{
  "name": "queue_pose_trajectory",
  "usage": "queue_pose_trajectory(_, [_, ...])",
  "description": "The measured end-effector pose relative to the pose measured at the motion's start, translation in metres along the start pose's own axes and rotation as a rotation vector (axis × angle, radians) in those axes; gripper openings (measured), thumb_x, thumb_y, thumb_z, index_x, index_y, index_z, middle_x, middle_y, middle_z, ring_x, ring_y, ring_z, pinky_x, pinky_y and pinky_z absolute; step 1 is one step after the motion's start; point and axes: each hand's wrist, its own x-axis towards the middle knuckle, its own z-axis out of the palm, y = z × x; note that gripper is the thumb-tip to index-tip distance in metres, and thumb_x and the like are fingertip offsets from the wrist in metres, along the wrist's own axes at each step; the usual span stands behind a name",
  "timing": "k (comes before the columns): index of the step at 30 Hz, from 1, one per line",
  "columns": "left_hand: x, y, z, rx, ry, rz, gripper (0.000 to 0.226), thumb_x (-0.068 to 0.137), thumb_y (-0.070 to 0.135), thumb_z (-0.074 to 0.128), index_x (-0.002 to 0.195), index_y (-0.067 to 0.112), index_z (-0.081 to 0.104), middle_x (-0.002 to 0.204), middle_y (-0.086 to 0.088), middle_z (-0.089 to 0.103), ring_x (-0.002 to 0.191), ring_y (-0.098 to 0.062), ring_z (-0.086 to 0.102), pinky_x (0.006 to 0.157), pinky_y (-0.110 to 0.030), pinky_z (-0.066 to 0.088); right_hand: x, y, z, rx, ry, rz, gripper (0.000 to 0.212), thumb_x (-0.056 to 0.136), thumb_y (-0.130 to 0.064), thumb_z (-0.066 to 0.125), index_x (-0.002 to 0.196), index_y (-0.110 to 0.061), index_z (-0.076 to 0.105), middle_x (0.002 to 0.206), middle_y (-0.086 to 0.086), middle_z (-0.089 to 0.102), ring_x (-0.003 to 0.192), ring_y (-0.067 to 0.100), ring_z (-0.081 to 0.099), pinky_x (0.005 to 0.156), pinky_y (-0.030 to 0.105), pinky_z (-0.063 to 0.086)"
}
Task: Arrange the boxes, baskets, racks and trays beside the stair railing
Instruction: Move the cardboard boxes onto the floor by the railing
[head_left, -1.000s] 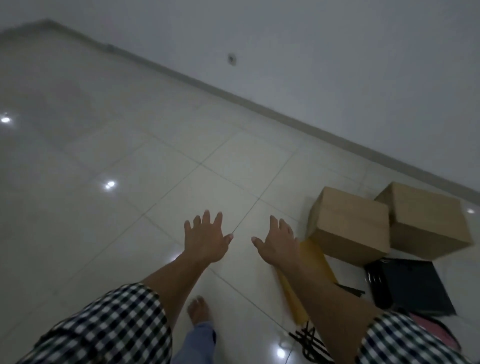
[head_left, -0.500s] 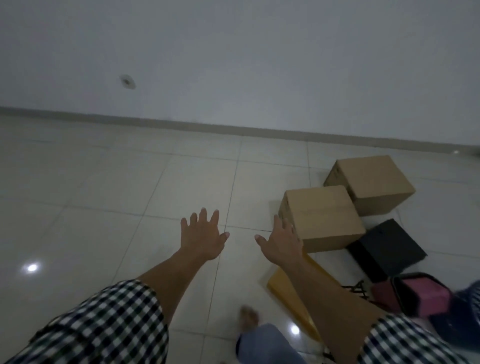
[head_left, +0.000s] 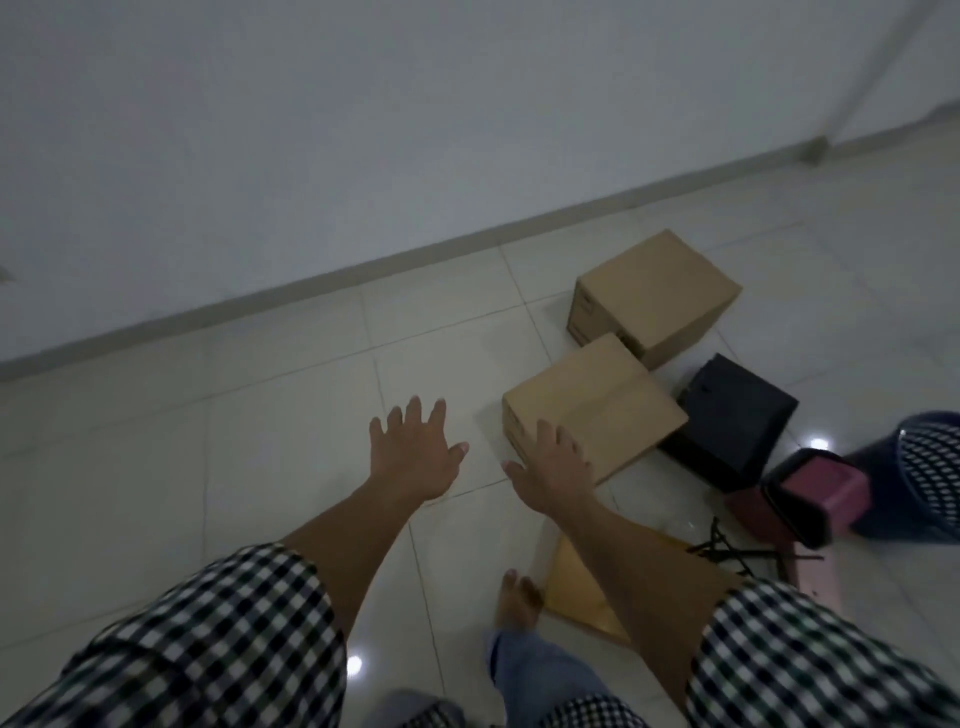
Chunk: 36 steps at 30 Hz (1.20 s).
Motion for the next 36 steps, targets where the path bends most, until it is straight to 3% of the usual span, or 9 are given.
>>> queue_pose_trajectory(6, [0.078, 0.026, -0.028, 0.072, -0.033, 0.158, 0.075, 0.095, 0.065, 0.028, 0.156, 0.026, 0.008, 0.163, -0.009, 0.007, 0.146, -0.034, 0.015, 0.116, -0.054, 0.012, 0.043, 0.009, -0.031, 0.092, 0.073, 0.152, 0.078, 0.093, -0.054, 0.052, 0.153, -0.019, 0.02, 0.156, 0.008, 0.028, 0.142, 0.032, 0.029, 0.113, 0.053, 0.029])
queue_pose_trajectory(17, [0.235, 0.072, -0.027, 0.243, -0.117, 0.568, 0.074, 0.095, 0.061, 0.034, 0.155, 0.025, 0.011, 0.161, -0.011, 0.013, 0.144, -0.035, 0.019, 0.114, -0.053, 0.015, 0.111, 0.026, -0.017, 0.325, 0.165, 0.586, 0.069, 0.093, -0.047, 0.056, 0.148, -0.018, 0.027, 0.147, 0.009, 0.036, 0.136, 0.031, 0.035, 0.11, 0.051, 0.034])
queue_pose_trajectory(21, [0.281, 0.078, -0.006, 0.31, -0.19, 0.649, 0.072, 0.096, 0.059, 0.035, 0.155, 0.025, 0.012, 0.161, -0.011, 0.014, 0.144, -0.035, 0.02, 0.114, -0.052, 0.015, 0.136, 0.038, -0.002, 0.331, 0.175, 0.695, 0.066, 0.092, -0.044, 0.058, 0.145, -0.016, 0.031, 0.141, 0.01, 0.04, 0.13, 0.032, 0.041, 0.099, 0.044, 0.038])
queue_pose_trajectory(29, [0.362, 0.113, 0.066, 0.407, -0.215, 0.695, 0.073, 0.094, 0.059, 0.039, 0.154, 0.023, 0.016, 0.159, -0.012, 0.02, 0.142, -0.035, 0.026, 0.112, -0.053, 0.023, 0.208, 0.092, 0.041, 0.402, 0.149, 0.766, 0.073, 0.092, -0.042, 0.058, 0.15, -0.015, 0.025, 0.154, 0.012, 0.029, 0.141, 0.032, 0.03, 0.11, 0.043, 0.032])
queue_pose_trajectory(36, [0.423, 0.151, 0.154, 0.376, -0.281, 0.671, 0.074, 0.095, 0.059, 0.04, 0.154, 0.024, 0.015, 0.159, -0.011, 0.021, 0.14, -0.036, 0.03, 0.109, -0.051, 0.031, 0.269, 0.165, 0.101, 0.491, 0.125, 0.831, 0.071, 0.092, -0.037, 0.061, 0.15, -0.015, 0.026, 0.152, 0.014, 0.03, 0.139, 0.033, 0.033, 0.108, 0.045, 0.035])
